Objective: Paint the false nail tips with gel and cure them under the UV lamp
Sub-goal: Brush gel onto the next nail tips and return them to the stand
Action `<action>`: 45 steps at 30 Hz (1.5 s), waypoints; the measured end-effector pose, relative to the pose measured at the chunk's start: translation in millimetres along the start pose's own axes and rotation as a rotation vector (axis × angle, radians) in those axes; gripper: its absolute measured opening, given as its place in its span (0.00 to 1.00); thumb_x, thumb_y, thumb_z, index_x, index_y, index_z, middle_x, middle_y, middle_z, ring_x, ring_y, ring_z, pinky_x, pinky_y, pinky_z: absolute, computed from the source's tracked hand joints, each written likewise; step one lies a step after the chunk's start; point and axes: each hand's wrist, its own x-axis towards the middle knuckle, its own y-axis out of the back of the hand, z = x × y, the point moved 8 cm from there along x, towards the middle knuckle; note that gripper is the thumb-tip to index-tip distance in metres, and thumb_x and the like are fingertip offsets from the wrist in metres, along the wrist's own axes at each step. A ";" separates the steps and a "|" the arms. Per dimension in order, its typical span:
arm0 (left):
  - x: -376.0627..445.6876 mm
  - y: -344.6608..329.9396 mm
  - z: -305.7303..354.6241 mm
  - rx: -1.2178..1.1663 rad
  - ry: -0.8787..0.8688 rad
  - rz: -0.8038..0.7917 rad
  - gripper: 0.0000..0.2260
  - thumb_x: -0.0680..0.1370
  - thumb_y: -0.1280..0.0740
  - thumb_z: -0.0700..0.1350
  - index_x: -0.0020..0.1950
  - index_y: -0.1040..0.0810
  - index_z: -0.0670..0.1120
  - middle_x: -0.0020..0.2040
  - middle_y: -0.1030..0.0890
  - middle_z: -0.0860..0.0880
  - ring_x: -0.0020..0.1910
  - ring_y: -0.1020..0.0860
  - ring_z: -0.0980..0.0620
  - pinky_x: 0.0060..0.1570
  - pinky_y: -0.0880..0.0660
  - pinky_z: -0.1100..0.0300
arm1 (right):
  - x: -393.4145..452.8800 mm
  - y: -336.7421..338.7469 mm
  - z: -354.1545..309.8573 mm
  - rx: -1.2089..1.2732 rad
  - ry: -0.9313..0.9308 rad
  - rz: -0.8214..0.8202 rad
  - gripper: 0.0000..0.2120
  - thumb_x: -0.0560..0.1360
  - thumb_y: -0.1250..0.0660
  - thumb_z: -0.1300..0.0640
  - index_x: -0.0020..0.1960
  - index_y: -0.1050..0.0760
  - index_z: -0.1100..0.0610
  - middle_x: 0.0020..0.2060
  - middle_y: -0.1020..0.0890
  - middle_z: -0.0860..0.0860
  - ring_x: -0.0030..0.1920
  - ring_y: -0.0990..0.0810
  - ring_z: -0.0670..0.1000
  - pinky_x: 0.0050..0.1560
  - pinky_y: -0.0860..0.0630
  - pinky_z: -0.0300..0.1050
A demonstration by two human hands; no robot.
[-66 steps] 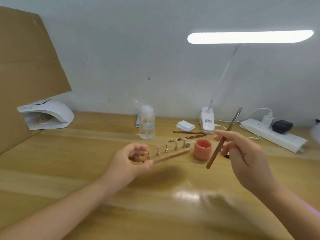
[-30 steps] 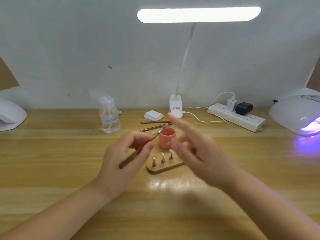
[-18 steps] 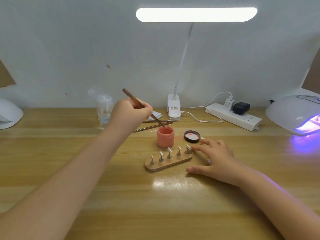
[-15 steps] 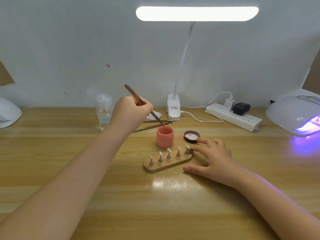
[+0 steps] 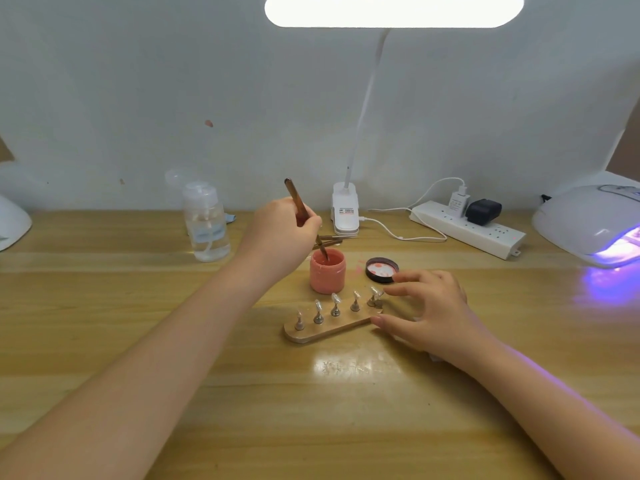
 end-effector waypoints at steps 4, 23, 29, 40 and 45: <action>0.2 1.9 1.5 -0.022 -0.009 0.005 0.06 0.80 0.36 0.46 0.44 0.21 0.49 0.38 0.22 0.55 0.37 0.25 0.58 0.33 0.33 0.66 | -2.1 1.4 -0.6 0.074 -0.009 0.007 0.22 0.69 0.28 0.42 0.61 0.22 0.46 0.61 0.27 0.38 0.65 0.38 0.46 0.68 0.40 0.47; -2.5 -15.3 -3.1 0.037 -0.022 -0.073 0.07 0.80 0.36 0.47 0.46 0.20 0.48 0.37 0.21 0.53 0.34 0.26 0.60 0.30 0.37 0.67 | -1.5 4.2 -11.1 0.045 -0.024 0.071 0.11 0.69 0.29 0.40 0.48 0.18 0.43 0.39 0.22 0.42 0.49 0.29 0.49 0.49 0.29 0.46; -1.4 -24.2 -7.9 0.042 -0.017 -0.120 0.06 0.80 0.34 0.47 0.47 0.19 0.48 0.42 0.19 0.52 0.40 0.23 0.59 0.35 0.31 0.66 | -0.9 0.5 -9.6 0.028 -0.003 0.042 0.19 0.68 0.31 0.36 0.55 0.19 0.43 0.42 0.22 0.40 0.51 0.29 0.48 0.52 0.28 0.48; 0.7 -20.2 -12.4 -0.009 -0.004 -0.079 0.06 0.79 0.34 0.47 0.45 0.19 0.48 0.39 0.19 0.53 0.38 0.23 0.60 0.32 0.33 0.64 | 2.4 -5.3 0.0 0.218 -0.030 0.011 0.09 0.73 0.30 0.43 0.51 0.18 0.42 0.39 0.22 0.42 0.45 0.27 0.49 0.38 0.27 0.41; 0.1 -17.3 -11.0 -0.006 -0.001 -0.059 0.07 0.79 0.34 0.47 0.42 0.20 0.50 0.38 0.19 0.54 0.36 0.24 0.62 0.31 0.35 0.66 | 2.6 -1.7 0.7 0.200 -0.018 0.046 0.04 0.74 0.30 0.47 0.47 0.16 0.43 0.37 0.21 0.41 0.40 0.27 0.49 0.35 0.34 0.39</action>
